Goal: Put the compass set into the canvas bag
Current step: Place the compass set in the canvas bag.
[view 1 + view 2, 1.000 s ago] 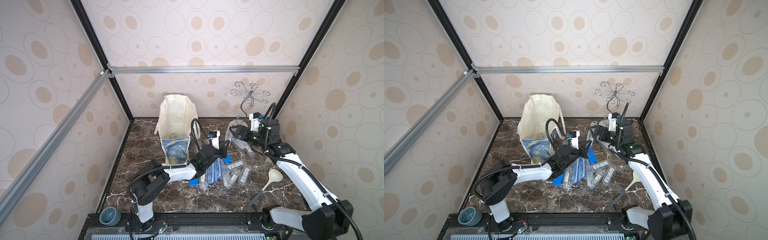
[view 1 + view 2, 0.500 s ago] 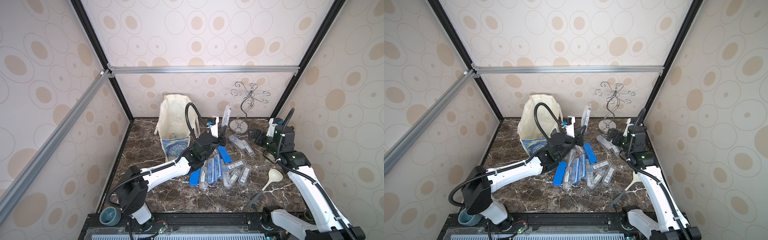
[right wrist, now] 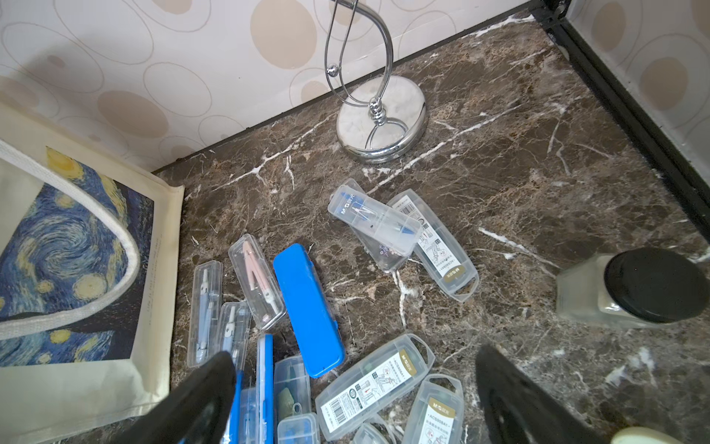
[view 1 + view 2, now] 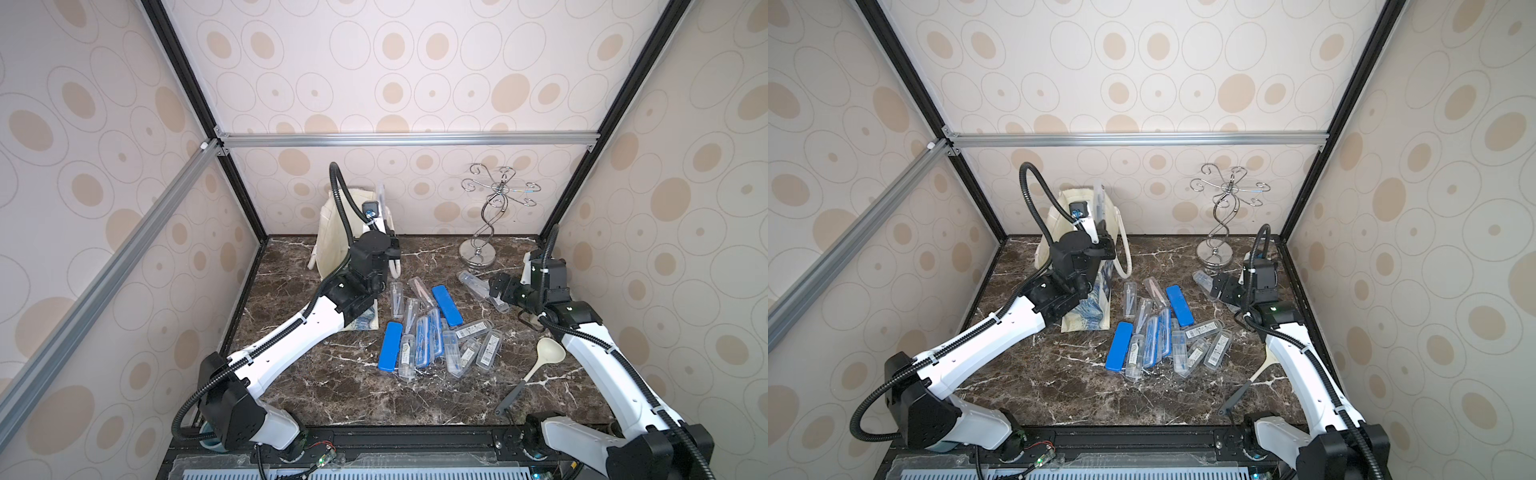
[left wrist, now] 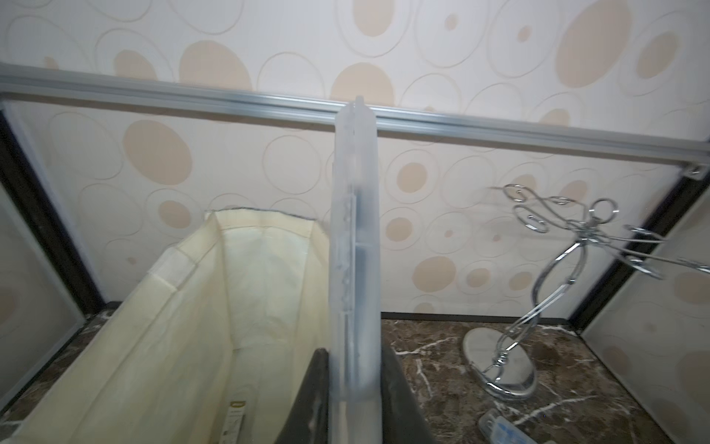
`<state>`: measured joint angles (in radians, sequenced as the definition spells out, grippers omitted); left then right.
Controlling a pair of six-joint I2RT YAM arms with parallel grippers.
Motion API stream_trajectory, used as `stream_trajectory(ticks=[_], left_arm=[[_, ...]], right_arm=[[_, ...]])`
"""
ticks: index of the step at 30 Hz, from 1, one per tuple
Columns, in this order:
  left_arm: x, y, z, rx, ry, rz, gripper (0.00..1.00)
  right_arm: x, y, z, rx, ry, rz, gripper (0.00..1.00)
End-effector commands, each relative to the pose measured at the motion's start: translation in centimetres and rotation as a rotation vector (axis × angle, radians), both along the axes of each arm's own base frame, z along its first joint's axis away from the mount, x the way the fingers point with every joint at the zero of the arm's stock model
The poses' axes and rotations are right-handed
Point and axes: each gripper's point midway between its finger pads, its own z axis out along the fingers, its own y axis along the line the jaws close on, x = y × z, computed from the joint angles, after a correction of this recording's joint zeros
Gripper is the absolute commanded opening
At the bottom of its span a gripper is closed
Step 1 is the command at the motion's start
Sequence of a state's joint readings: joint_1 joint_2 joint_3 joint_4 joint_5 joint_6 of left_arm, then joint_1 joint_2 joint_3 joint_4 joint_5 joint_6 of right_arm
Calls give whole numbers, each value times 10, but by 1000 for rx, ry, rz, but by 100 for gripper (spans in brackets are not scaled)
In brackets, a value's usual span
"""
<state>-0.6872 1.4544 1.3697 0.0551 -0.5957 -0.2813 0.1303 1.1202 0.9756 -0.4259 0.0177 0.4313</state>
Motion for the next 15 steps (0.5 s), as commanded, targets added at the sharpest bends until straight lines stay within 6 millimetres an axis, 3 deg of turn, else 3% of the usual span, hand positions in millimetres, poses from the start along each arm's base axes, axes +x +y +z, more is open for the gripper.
stream_trajectory(ticks=[1, 5, 15], left_arm=[[12, 34, -16, 34, 105, 83, 17], [35, 49, -51, 101, 234, 110, 18], [85, 59, -130, 213, 435, 150, 18]], right_arm=[[-1, 1, -12, -7, 29, 12, 99], [-2, 3, -20, -2, 54, 24, 99], [-5, 3, -31, -15, 90, 35, 99]])
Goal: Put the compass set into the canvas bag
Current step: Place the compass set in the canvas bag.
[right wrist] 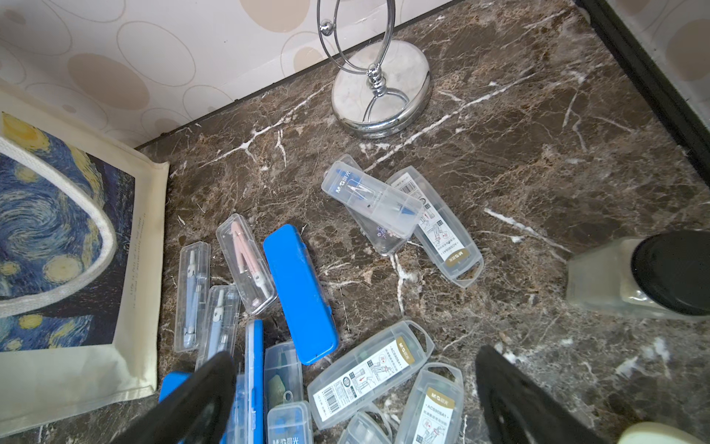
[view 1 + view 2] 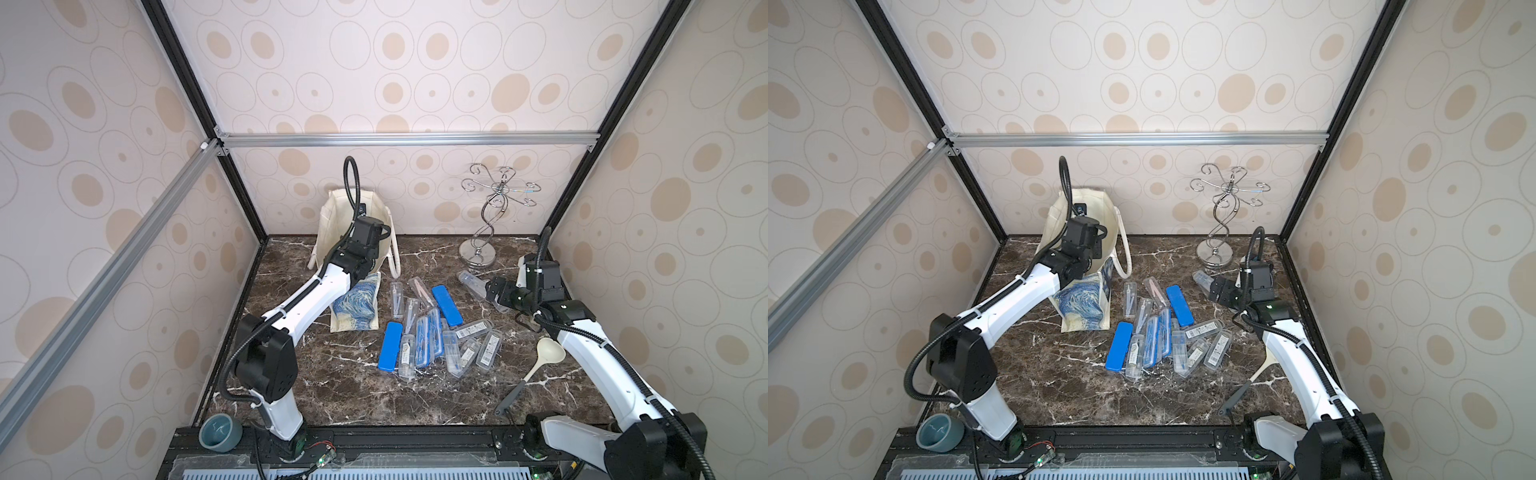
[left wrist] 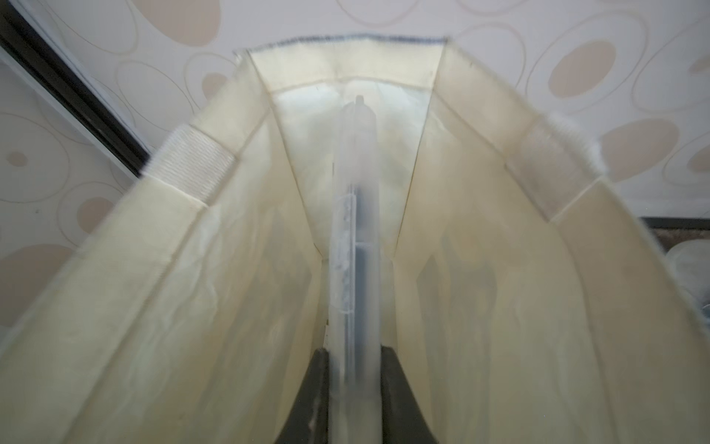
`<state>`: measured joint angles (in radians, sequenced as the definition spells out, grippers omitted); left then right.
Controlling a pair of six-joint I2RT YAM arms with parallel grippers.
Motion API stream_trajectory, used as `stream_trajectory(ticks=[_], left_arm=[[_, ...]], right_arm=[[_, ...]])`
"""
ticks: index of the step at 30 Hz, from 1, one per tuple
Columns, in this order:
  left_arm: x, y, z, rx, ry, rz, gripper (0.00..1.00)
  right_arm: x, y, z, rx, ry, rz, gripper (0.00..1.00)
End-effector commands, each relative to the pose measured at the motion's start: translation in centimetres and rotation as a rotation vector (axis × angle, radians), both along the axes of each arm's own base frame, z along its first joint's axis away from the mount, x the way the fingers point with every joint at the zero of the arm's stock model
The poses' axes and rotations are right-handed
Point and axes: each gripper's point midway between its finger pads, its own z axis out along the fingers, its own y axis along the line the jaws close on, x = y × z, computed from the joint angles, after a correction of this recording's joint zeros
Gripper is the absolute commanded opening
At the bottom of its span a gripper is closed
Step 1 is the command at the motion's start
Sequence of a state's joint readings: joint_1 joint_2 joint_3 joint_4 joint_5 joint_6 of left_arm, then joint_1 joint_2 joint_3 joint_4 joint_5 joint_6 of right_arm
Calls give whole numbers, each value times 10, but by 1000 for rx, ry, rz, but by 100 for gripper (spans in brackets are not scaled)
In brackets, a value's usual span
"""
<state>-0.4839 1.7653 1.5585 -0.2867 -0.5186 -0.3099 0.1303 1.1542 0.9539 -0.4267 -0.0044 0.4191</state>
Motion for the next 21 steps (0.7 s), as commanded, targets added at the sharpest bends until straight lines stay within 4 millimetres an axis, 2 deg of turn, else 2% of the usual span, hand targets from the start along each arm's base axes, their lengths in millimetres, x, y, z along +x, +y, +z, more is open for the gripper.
stream_trajectory(ticks=[1, 5, 11, 16, 21], left_arm=[[9, 9, -10, 10, 51, 21, 17], [13, 12, -44, 24, 114, 37, 18], [7, 20, -92, 27, 210, 52, 20], [1, 26, -111, 14, 254, 54, 22], [-1, 26, -115, -8, 263, 43, 28]], right_arm=[[-5, -1, -12, -15, 37, 11, 99], [-7, -2, -16, -27, 48, 10, 99], [-9, -4, -24, -43, 74, 13, 99], [-10, -3, -25, -34, 75, 12, 99], [-11, -3, -24, -26, 69, 8, 99]])
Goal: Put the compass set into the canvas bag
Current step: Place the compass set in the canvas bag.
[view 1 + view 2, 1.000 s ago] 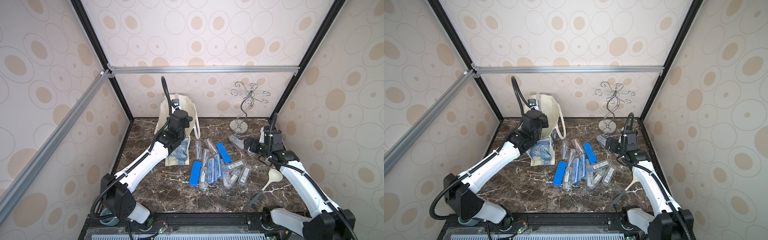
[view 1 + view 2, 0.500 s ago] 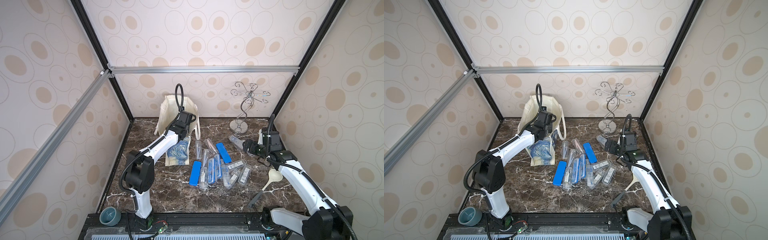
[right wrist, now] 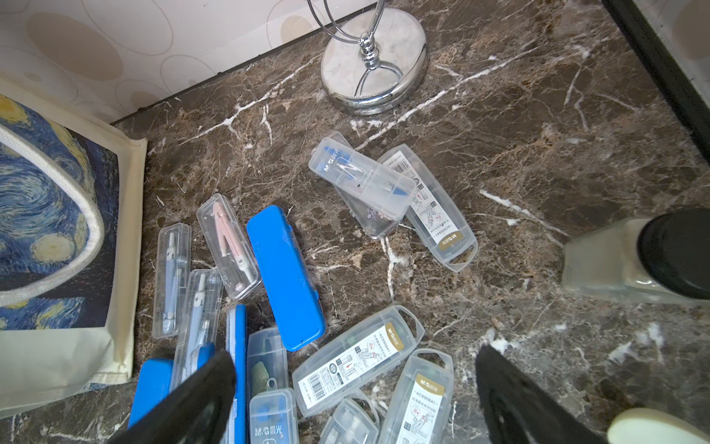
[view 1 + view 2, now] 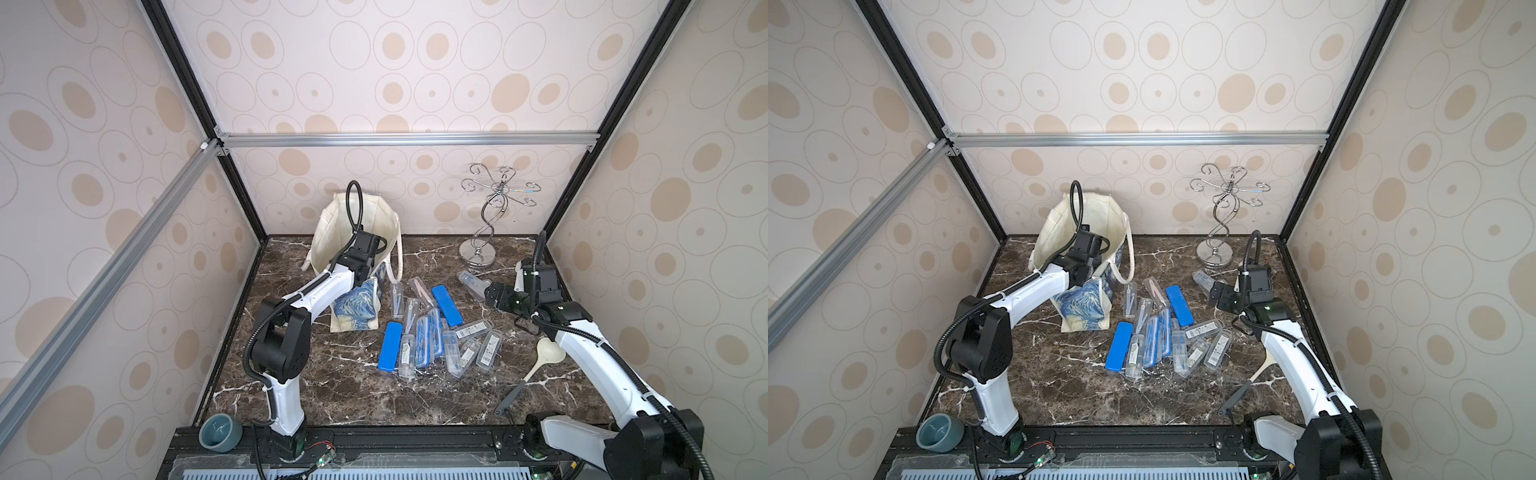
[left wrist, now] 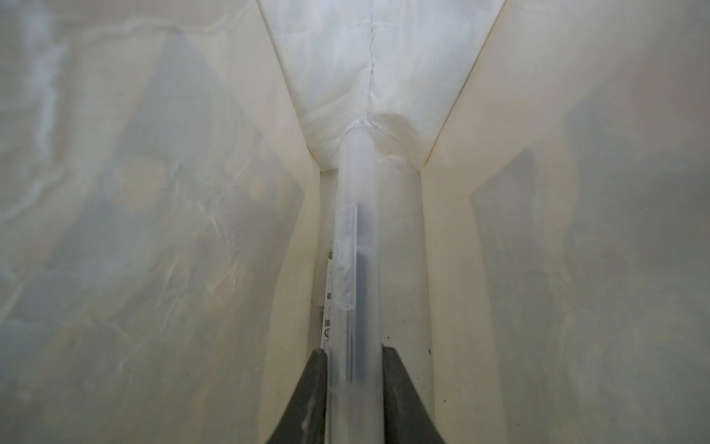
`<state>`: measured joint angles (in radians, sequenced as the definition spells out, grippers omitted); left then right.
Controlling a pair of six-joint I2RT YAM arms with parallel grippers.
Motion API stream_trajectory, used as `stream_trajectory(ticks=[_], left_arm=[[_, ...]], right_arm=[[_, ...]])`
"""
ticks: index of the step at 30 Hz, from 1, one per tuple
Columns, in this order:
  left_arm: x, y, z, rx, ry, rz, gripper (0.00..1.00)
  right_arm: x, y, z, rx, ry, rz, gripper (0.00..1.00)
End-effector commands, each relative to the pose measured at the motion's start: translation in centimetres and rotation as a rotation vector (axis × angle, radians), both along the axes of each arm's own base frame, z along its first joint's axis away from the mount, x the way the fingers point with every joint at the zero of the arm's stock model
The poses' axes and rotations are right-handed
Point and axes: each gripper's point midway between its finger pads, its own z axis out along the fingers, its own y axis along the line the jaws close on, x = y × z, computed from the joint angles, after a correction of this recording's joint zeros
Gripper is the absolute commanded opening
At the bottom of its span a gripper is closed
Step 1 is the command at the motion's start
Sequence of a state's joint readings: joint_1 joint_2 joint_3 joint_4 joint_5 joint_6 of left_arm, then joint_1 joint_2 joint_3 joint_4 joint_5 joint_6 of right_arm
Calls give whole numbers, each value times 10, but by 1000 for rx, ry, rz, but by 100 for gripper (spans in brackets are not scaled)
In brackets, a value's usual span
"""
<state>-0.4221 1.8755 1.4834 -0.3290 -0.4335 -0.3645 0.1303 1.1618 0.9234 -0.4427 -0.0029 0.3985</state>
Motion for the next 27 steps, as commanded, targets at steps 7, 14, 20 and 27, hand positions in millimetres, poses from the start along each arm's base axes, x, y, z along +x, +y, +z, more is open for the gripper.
stream_trajectory(ticks=[7, 14, 20, 27], left_arm=[[-2, 5, -19, -26, 42, 13, 35], [3, -1, 0, -59, -9, -10, 48], [8, -1, 50, -79, -123, -21, 66], [0, -1, 116, -119, -267, -62, 93]], right_arm=[[-6, -1, -4, 5, 11, -4, 99], [-6, 1, -3, 2, 15, 9, 99], [-5, 3, -8, 10, 32, 22, 99], [-5, 5, -12, 11, 47, 30, 99]])
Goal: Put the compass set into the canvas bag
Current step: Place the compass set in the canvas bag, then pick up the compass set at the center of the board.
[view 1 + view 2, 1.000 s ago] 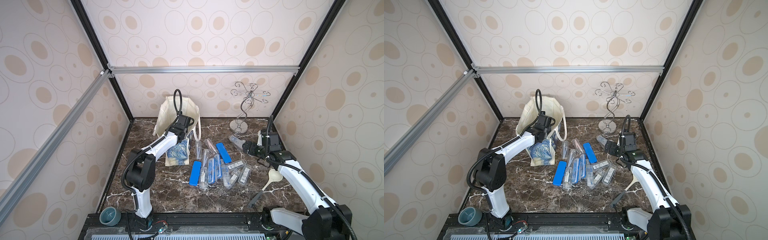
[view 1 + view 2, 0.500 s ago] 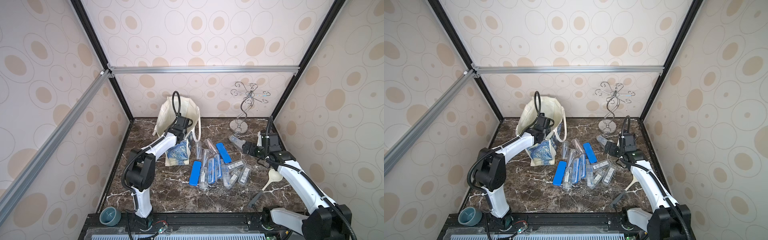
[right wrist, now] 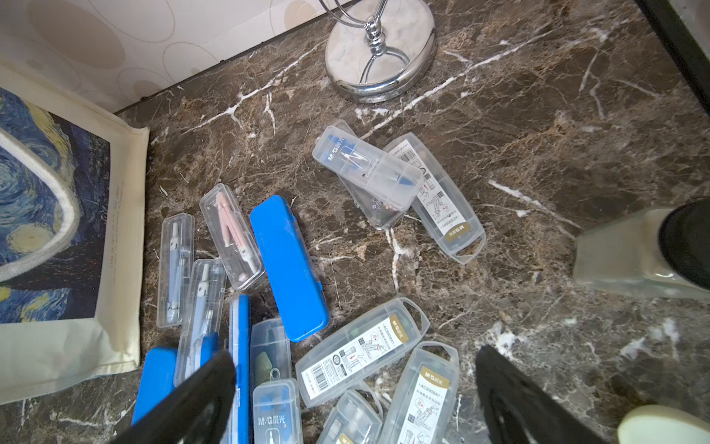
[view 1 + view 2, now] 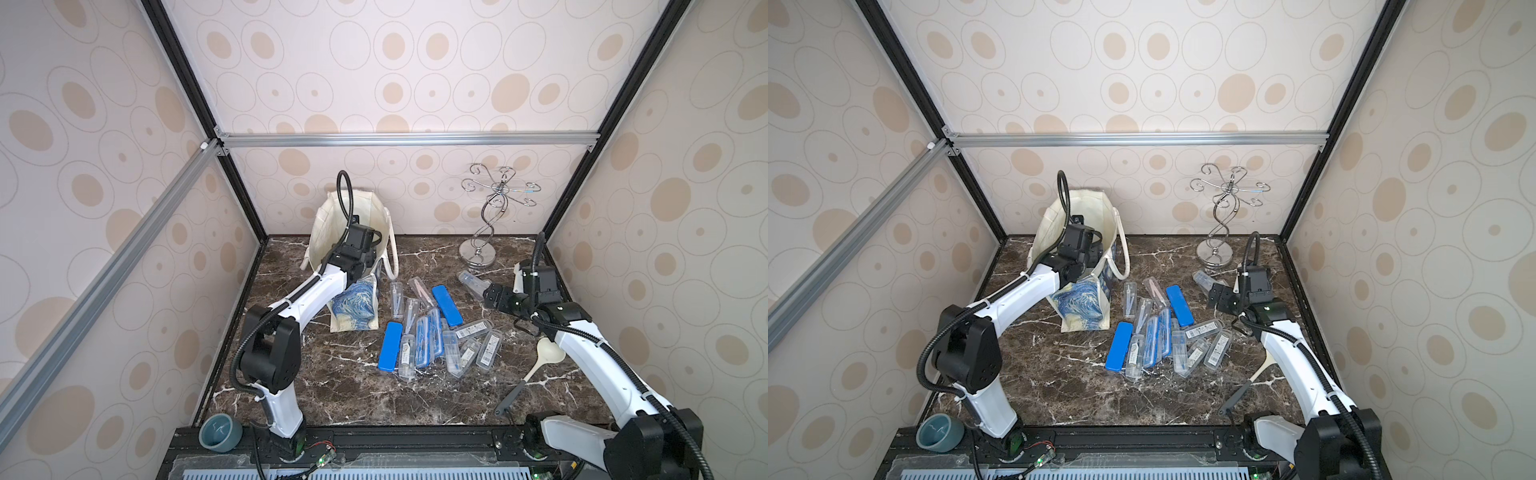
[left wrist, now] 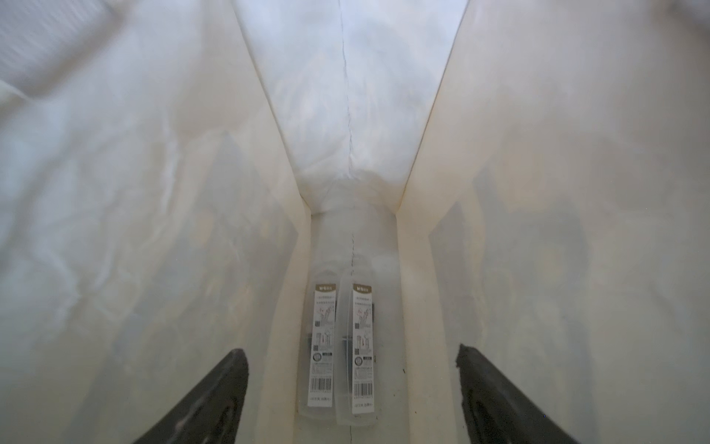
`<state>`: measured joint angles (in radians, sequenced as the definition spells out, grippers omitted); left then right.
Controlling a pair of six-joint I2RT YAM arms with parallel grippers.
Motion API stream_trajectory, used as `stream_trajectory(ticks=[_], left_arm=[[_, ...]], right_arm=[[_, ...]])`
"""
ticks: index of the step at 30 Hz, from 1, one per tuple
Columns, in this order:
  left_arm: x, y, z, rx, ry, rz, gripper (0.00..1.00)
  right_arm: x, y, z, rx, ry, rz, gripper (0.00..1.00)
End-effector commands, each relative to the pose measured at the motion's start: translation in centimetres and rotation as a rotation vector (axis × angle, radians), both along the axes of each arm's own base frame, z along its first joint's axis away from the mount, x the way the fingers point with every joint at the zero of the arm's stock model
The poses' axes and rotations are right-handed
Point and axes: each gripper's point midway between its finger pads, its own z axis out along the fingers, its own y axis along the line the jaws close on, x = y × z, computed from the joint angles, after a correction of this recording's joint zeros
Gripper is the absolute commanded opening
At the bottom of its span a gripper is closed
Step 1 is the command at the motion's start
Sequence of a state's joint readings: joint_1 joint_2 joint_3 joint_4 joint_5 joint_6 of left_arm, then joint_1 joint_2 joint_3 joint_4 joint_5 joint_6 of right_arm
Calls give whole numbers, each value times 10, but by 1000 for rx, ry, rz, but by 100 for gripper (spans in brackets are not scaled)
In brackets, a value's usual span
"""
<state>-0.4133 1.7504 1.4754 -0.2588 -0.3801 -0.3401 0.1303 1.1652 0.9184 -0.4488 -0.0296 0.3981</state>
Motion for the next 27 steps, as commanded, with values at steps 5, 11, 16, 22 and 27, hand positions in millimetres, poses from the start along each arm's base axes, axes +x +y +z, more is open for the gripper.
stream_trajectory(ticks=[5, 11, 16, 22, 27], left_arm=[[-16, -3, 91, -83, -211, -87, 100], [-54, -6, 139, -149, -340, -182, 100], [-91, -27, 159, -232, -392, -328, 100], [-130, -87, 151, -246, -362, -529, 100], [-156, -141, 128, -250, -325, -645, 100]], right_arm=[[-2, 3, -9, 4, 36, 24, 99], [-5, 6, -21, -3, 94, 52, 99], [-10, 9, -35, -8, 173, 77, 99], [-20, 3, -51, -41, 267, 64, 95], [-32, 3, -65, -35, 336, 56, 91]])
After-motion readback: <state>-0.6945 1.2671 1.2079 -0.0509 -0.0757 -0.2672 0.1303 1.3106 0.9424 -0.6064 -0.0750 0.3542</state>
